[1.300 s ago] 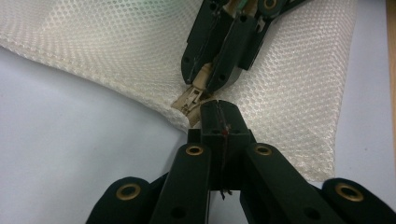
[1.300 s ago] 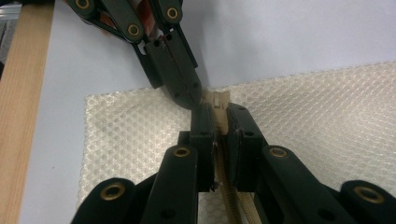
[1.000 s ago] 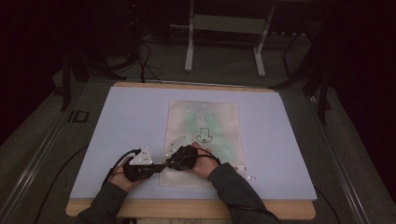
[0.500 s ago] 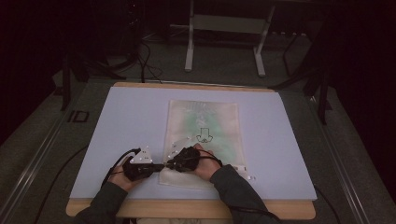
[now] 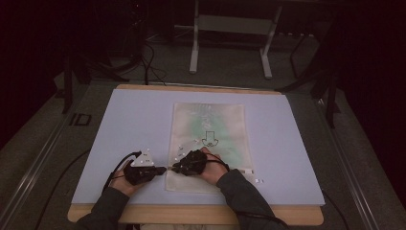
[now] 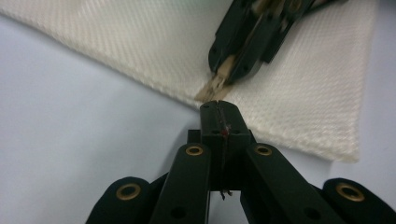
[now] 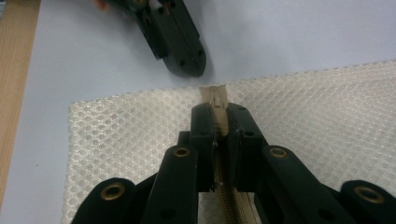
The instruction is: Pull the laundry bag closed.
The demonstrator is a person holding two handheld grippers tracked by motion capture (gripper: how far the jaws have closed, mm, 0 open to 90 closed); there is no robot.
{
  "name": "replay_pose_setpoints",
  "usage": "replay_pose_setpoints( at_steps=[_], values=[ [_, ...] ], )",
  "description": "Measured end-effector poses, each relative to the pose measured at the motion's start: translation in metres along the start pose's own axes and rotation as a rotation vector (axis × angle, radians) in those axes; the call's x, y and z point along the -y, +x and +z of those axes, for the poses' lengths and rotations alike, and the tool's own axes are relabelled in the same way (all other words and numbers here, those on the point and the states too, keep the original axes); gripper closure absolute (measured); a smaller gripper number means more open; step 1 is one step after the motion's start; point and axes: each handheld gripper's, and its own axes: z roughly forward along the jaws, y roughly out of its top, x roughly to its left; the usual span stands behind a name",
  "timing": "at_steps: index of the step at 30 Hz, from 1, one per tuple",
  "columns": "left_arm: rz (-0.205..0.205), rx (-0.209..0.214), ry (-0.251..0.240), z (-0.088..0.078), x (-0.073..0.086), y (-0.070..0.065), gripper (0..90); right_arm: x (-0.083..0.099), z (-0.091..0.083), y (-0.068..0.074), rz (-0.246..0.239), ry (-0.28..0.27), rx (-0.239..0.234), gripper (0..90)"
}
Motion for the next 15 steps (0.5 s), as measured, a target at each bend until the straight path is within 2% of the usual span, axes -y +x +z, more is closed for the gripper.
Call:
replay_pose_setpoints(
  at_steps=[2, 3, 4, 5, 7, 10, 13, 15],
  values=[
    [0.003, 0.004, -0.01, -0.001, -0.001, -0.001, 89.5, 0.0, 0.0, 0.0, 0.004, -0.001, -0.002, 82.2],
    [0.028, 0.027, -0.029, -0.001, -0.005, -0.005, 89.5, 0.001, 0.0, 0.0, 0.007, -0.003, -0.003, 82.2],
    [0.028, 0.027, -0.029, -0.001, -0.005, -0.005, 89.4, 0.001, 0.0, 0.0, 0.007, -0.003, -0.003, 82.2],
    [0.055, 0.038, -0.008, 0.004, -0.007, -0.009, 89.5, 0.001, 0.0, -0.001, 0.006, -0.006, -0.006, 82.2],
    [0.073, 0.038, 0.028, 0.011, -0.007, -0.011, 89.5, 0.0, 0.0, -0.001, 0.001, -0.006, -0.006, 82.2],
    [0.121, 0.014, 0.055, 0.016, -0.008, -0.015, 89.5, 0.001, 0.001, -0.001, 0.001, -0.006, -0.006, 82.2],
    [0.12, 0.009, 0.058, 0.017, -0.008, -0.015, 89.8, 0.0, 0.0, -0.001, 0.002, -0.003, -0.007, 82.2],
    [0.114, 0.006, 0.06, 0.017, -0.008, -0.016, 90.0, 0.0, -0.001, 0.001, -0.016, 0.006, 0.004, 82.3]
  ],
)
